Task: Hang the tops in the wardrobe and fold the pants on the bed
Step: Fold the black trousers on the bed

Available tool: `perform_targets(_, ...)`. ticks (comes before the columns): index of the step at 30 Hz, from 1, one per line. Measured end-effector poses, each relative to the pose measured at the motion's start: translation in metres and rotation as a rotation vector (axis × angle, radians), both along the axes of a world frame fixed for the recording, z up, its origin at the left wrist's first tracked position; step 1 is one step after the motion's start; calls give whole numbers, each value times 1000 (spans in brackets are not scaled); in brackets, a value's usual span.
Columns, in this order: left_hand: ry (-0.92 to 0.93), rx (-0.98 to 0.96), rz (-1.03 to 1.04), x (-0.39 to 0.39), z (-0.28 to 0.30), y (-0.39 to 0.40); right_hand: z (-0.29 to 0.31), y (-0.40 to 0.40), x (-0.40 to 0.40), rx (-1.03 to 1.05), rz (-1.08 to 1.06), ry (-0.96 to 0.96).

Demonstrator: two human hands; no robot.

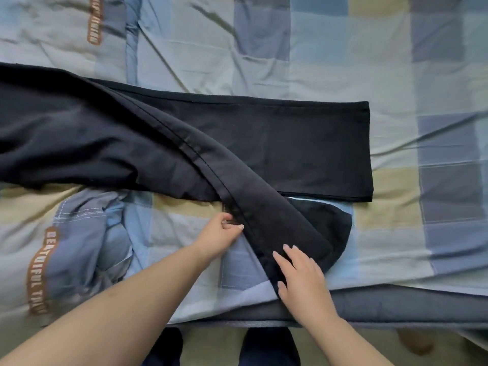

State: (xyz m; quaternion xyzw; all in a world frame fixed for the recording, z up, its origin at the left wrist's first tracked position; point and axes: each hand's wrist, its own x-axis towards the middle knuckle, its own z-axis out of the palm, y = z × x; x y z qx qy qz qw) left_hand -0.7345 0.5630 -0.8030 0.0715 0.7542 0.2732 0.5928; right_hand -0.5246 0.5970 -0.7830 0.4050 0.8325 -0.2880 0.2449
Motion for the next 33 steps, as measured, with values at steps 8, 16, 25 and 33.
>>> perform_targets(8,-135,-55,142,54,-10,8,-19,21,60,150,247,-107)
perform_targets(16,-245,92,287,67,4,42,-15,50,71,242,-8,179)
perform_targets(25,-240,336,342,56,35,166,17,131,53,68,-925,707)
perform_targets(33,-186,387,122,38,39,265,1,259,24,77,-1192,672)
